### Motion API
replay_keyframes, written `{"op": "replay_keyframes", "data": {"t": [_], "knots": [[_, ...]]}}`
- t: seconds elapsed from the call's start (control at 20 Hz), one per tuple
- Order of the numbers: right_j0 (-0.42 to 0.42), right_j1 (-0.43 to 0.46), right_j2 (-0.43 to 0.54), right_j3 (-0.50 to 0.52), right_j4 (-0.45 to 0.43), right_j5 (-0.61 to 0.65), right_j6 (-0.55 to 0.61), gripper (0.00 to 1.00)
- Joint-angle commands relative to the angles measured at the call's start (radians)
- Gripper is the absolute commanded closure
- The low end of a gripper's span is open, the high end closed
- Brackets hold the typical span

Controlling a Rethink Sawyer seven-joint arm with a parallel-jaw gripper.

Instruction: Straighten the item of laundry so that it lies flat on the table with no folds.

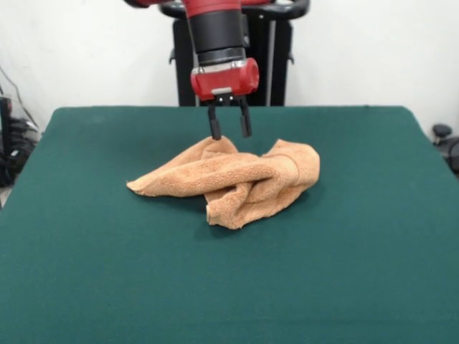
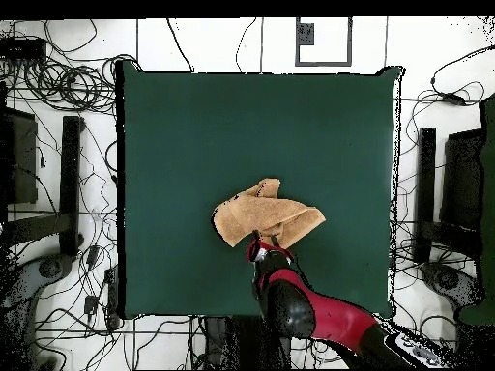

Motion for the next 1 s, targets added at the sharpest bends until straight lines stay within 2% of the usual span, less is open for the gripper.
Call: {"op": "replay_keyframes", "data": {"t": [0.05, 0.3, 1.0], "knots": [[0.026, 0.092, -0.013, -0.115, -0.041, -0.093, 0.154, 0.0], [0.014, 0.111, -0.01, -0.126, -0.059, -0.09, 0.149, 0.0], [-0.04, 0.075, 0.043, -0.119, -0.076, -0.025, 0.153, 0.0]]}}
